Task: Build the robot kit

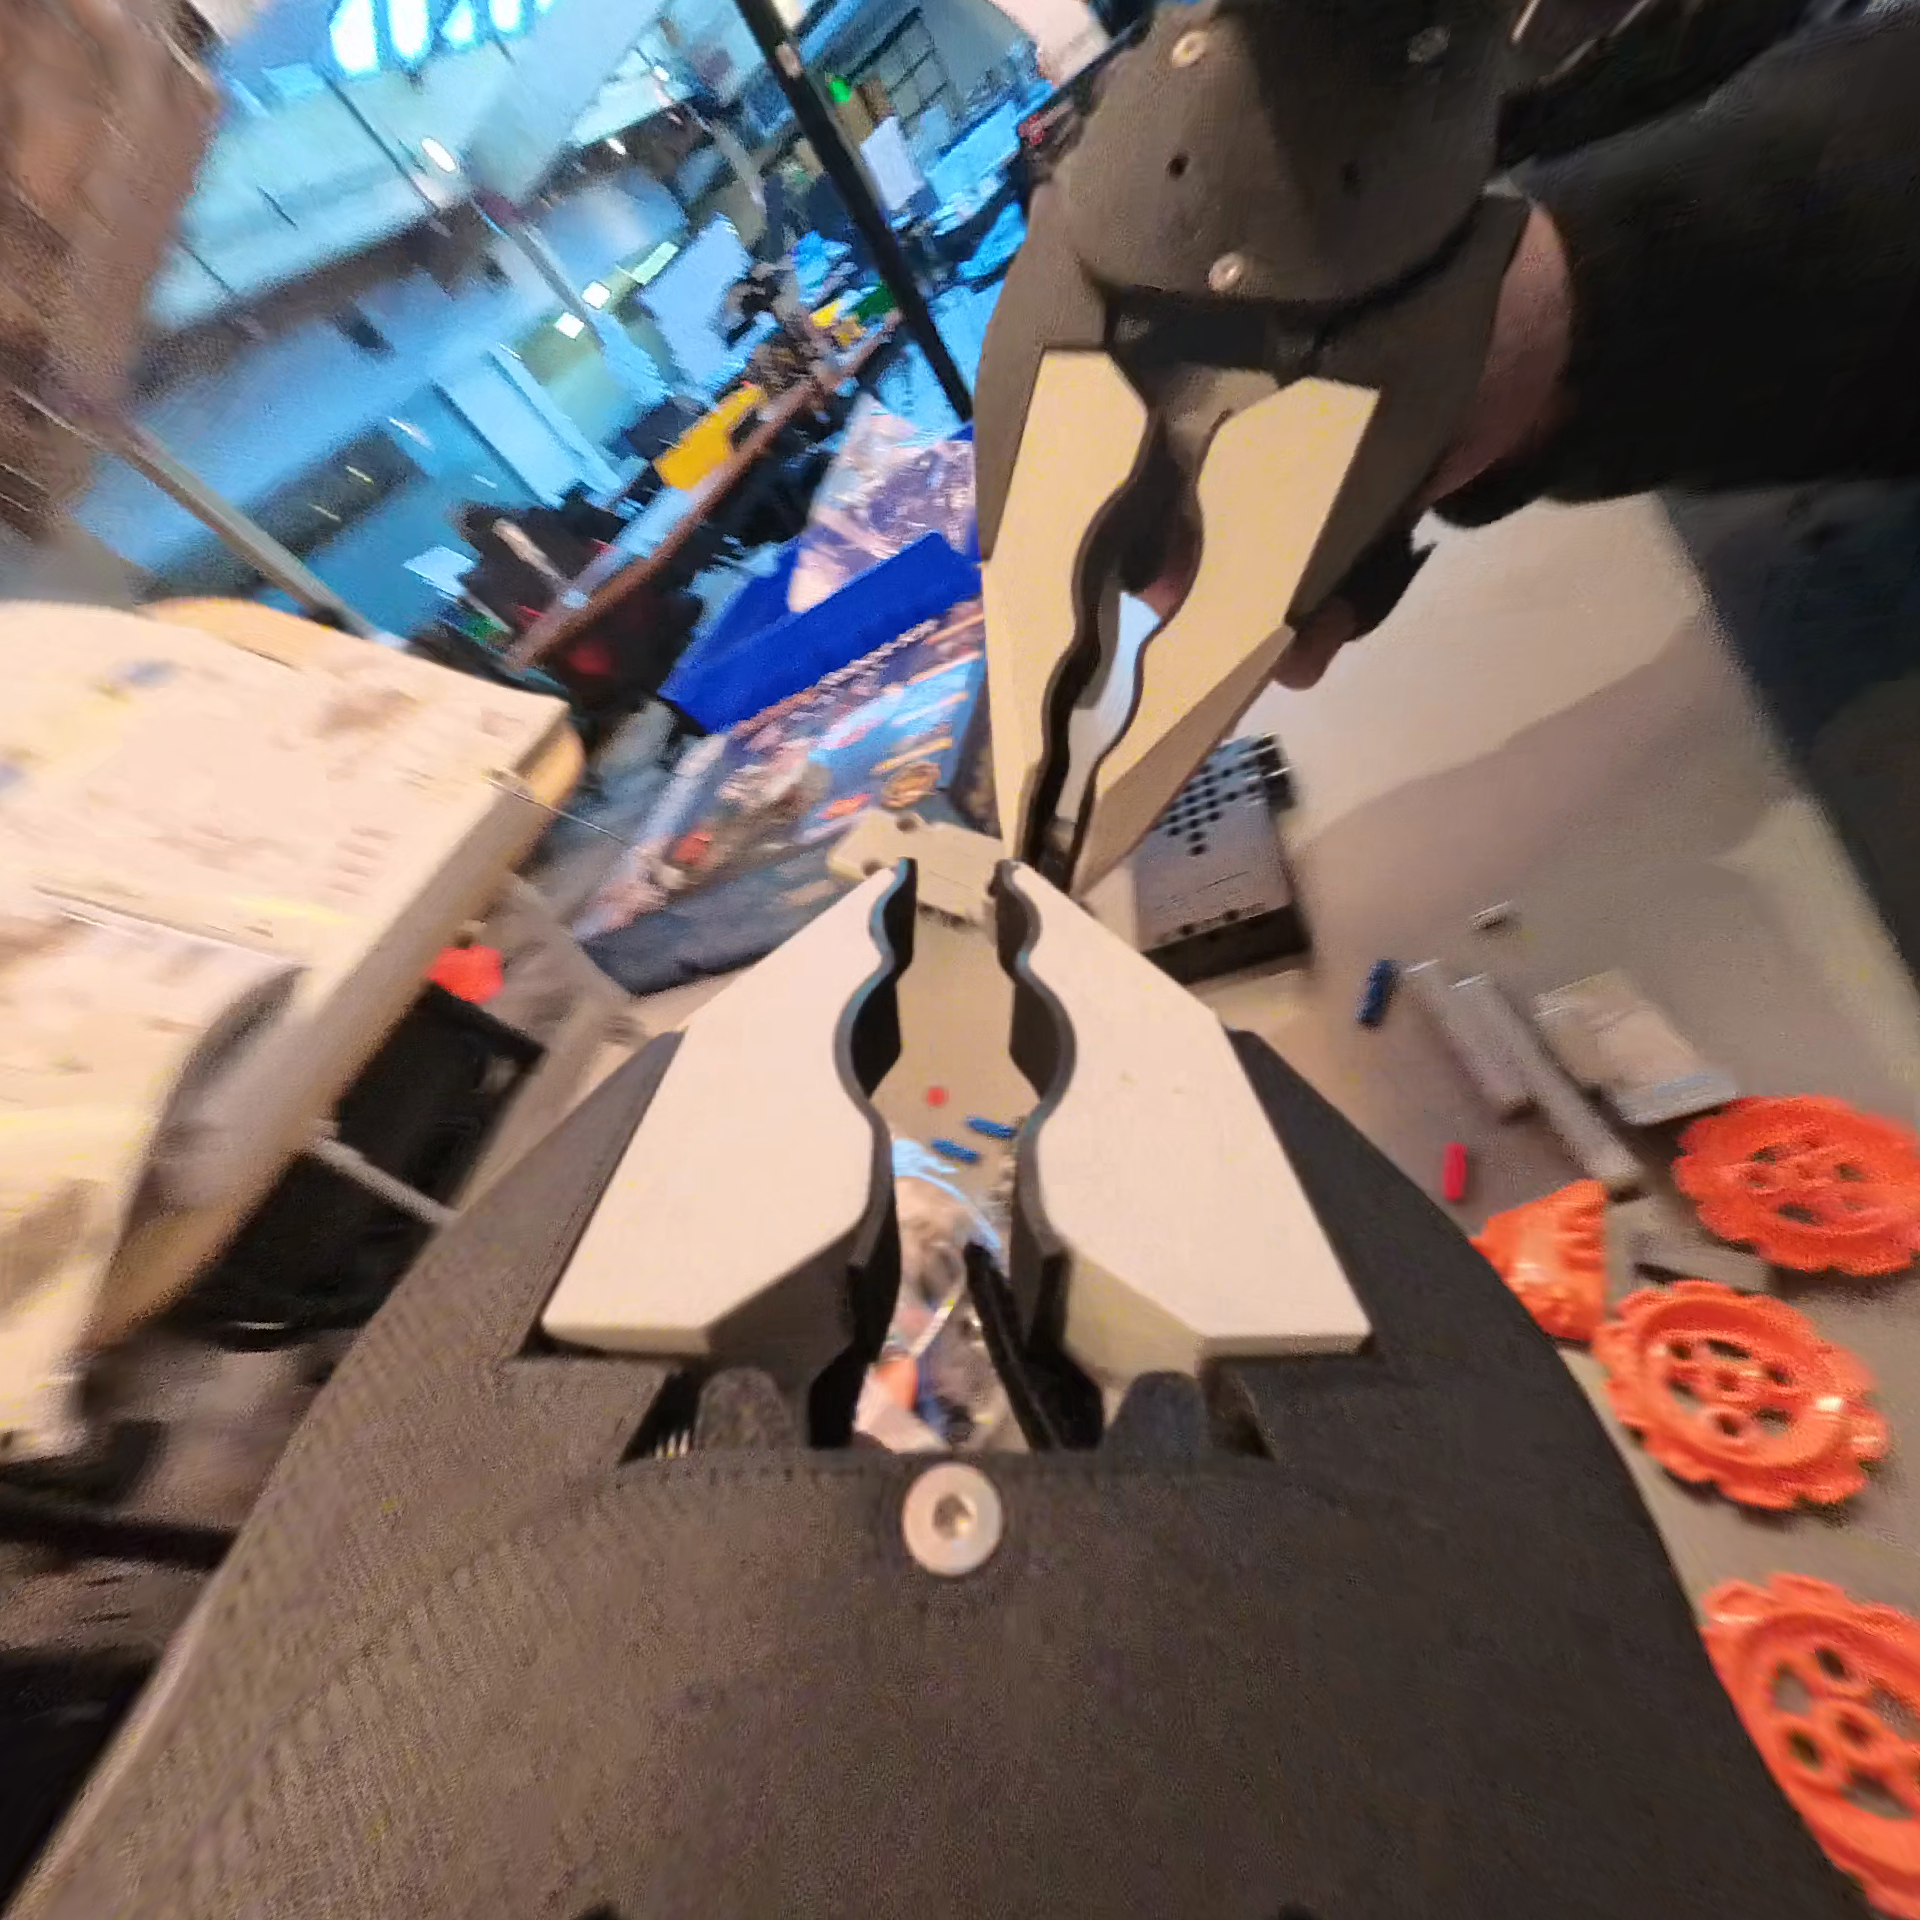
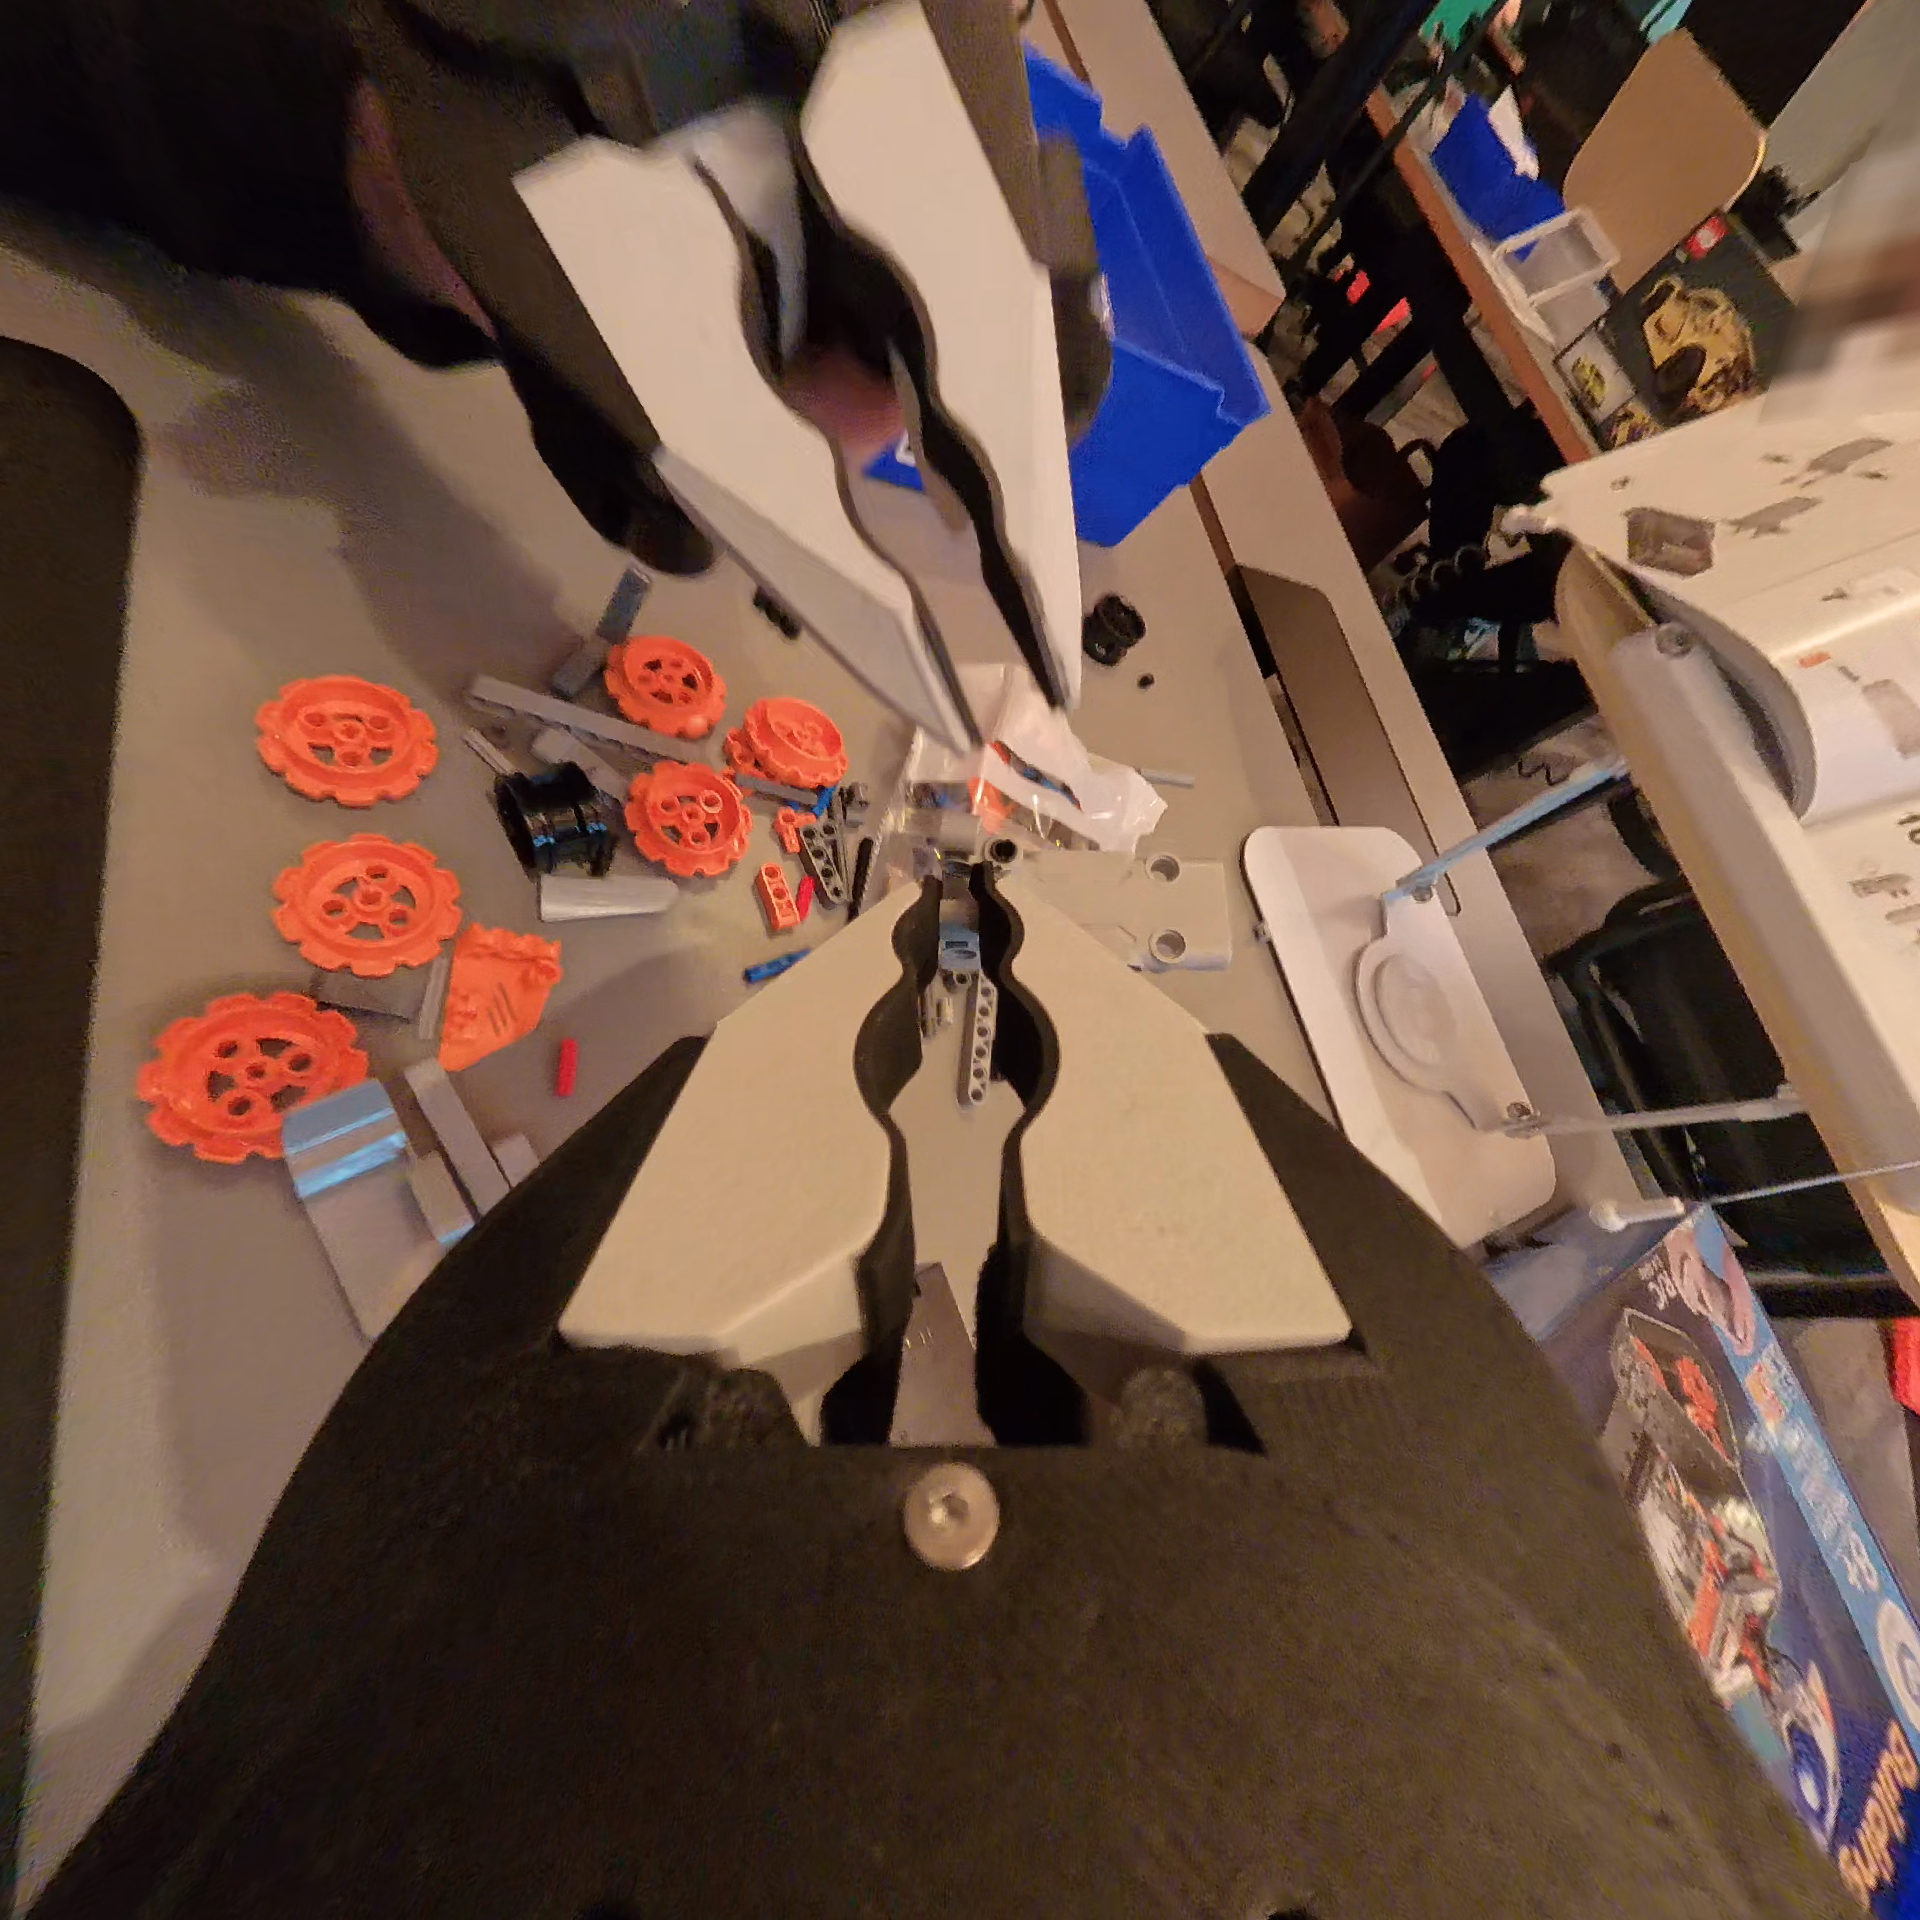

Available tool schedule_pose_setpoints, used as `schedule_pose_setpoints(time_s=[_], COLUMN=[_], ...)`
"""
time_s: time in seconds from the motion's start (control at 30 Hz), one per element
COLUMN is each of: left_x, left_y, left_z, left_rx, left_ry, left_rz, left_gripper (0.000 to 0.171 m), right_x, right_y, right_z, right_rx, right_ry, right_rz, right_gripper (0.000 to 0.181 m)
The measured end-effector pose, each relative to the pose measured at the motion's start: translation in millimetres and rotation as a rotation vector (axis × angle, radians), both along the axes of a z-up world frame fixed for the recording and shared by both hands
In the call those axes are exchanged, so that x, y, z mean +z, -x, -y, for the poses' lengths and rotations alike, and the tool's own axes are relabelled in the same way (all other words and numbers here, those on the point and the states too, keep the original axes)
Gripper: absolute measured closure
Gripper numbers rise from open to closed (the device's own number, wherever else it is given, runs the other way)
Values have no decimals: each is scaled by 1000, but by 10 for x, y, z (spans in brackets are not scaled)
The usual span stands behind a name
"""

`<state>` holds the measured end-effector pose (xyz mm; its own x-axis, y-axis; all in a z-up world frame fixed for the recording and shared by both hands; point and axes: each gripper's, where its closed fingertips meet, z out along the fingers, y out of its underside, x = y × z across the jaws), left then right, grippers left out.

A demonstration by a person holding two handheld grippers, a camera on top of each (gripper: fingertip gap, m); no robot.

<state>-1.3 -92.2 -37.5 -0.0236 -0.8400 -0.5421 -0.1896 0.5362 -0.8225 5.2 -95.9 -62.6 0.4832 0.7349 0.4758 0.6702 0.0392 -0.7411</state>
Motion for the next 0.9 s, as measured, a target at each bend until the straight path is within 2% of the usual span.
schedule_pose_setpoints(time_s=[0.03, 0.1, 0.2, 0.33, 0.47, 0.63, 0.77, 0.9], left_x=[43, 42, -157, -353, -518, -680, -755, -808], left_y=[9, 5, 4, 33, 122, 169, 166, 160], left_z=[15, 60, 40, 65, 17, -84, -180, -195], left_rx=[8, -8, -3, -1, 18, 50, 89, 60], left_ry=[-41, -12, -31, -55, -49, 1, 37, 86], left_rz=[9, 13, -42, -104, -153, -196, -214, -214], left_gripper=[161, 162, 162, 162, 163, 163, 162, 162], right_x=[-42, -99, -162, -402, -652, -919, -1109, -1231], right_y=[-28, -64, -213, -576, -904, -1193, -1322, -1348], right_z=[-28, -26, 24, 283, 694, 1051, 1173, 1176], right_rx=[-9, -7, -44, -119, -196, -288, -333, -339], right_ry=[8, 43, 80, 199, 339, 459, 548, 582], right_rz=[13, 0, 5, 3, -12, -9, -15, -24], right_gripper=[177, 177, 176, 176, 176, 176, 176, 176])
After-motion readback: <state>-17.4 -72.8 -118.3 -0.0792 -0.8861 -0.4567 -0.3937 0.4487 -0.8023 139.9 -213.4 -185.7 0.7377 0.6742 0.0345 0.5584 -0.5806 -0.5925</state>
